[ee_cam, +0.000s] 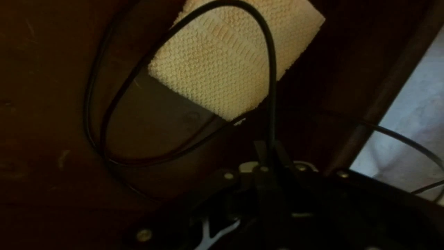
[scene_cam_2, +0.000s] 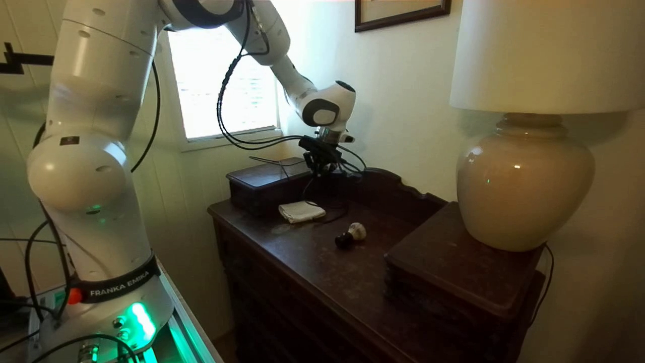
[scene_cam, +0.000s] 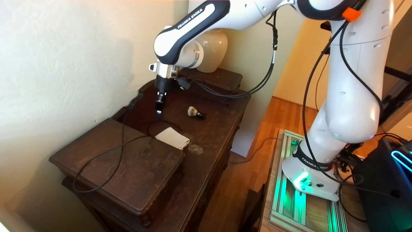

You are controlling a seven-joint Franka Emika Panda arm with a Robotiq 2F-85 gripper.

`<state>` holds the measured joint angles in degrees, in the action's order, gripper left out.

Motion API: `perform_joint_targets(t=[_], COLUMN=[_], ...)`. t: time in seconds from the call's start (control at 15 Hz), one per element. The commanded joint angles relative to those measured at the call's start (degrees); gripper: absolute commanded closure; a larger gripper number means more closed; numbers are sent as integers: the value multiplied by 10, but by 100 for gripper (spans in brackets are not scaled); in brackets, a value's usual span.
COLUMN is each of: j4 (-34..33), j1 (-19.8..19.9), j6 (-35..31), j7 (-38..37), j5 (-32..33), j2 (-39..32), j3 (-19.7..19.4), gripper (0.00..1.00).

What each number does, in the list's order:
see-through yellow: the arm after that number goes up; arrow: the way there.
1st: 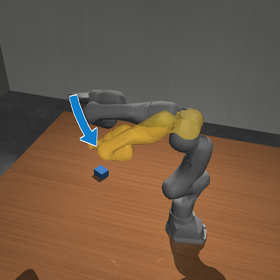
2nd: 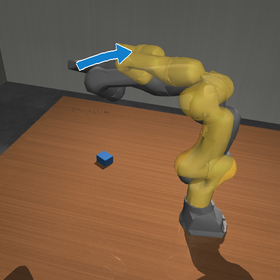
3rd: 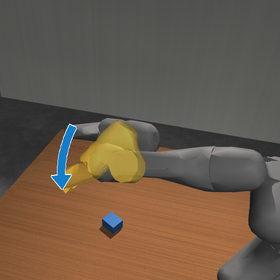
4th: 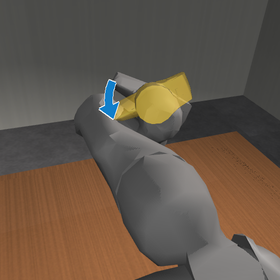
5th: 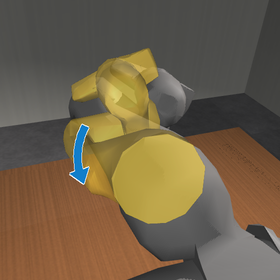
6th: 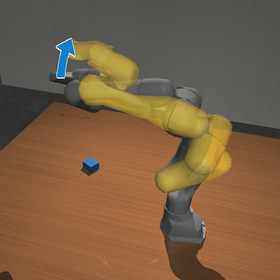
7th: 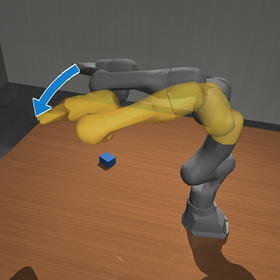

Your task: Move the black cable to the right.

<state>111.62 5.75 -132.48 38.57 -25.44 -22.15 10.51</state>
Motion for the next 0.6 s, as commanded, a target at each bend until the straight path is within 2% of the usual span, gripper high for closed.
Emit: perform_joint_targets(t=[0.0,0.27,0.53], j4=[110,212,300], j1=[19,14,13], j6=[-13,-31,-82], j7=[36,14,-36], j5=[-28,-38,-11], j2=[117,233,335], j3=[-3,-45,-113], gripper=[99,99,99])
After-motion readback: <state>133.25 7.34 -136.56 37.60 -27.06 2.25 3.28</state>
